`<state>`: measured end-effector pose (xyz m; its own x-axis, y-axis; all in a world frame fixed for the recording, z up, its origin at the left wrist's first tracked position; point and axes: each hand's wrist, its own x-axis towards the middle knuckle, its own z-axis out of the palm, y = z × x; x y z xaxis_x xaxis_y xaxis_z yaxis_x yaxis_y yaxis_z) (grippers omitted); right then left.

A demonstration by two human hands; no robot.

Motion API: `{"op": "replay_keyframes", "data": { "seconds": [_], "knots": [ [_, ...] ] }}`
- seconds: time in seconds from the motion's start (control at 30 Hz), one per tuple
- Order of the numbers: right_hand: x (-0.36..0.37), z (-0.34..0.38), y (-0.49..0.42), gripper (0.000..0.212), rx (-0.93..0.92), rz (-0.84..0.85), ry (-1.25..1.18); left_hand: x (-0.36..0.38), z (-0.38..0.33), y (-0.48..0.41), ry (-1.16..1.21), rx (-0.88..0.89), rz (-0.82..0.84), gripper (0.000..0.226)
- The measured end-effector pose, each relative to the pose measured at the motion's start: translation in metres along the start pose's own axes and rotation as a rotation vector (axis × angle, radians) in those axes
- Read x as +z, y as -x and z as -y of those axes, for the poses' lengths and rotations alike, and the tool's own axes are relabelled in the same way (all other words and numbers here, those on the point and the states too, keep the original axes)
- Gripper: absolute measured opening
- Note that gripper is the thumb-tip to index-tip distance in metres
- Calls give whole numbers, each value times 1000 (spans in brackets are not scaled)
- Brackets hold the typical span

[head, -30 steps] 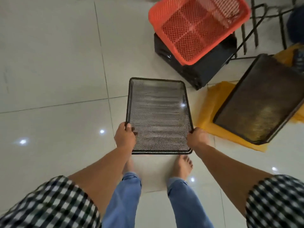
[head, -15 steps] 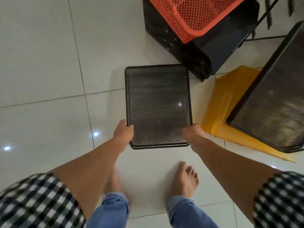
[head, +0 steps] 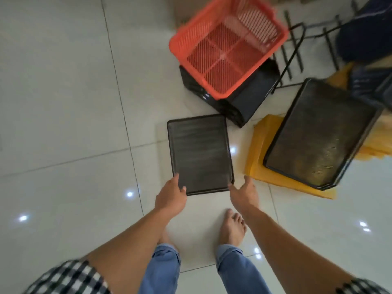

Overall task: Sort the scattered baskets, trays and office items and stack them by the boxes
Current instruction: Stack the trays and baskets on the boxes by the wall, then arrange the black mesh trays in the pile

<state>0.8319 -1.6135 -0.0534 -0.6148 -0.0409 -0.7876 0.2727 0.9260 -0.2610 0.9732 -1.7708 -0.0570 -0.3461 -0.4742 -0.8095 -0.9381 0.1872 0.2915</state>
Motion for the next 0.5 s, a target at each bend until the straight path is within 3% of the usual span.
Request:
{"op": "replay_keyframes", "data": {
  "seconds": [0.3, 0.5],
  "knots": [
    [-155, 30, 179, 78, -270, -232, 202, -102, -110, 192, -357, 203, -194, 61],
    [-241, 39, 271, 79, -283, -381, 144, -162, -177, 306, -513, 335, -307, 66]
  ]
}}
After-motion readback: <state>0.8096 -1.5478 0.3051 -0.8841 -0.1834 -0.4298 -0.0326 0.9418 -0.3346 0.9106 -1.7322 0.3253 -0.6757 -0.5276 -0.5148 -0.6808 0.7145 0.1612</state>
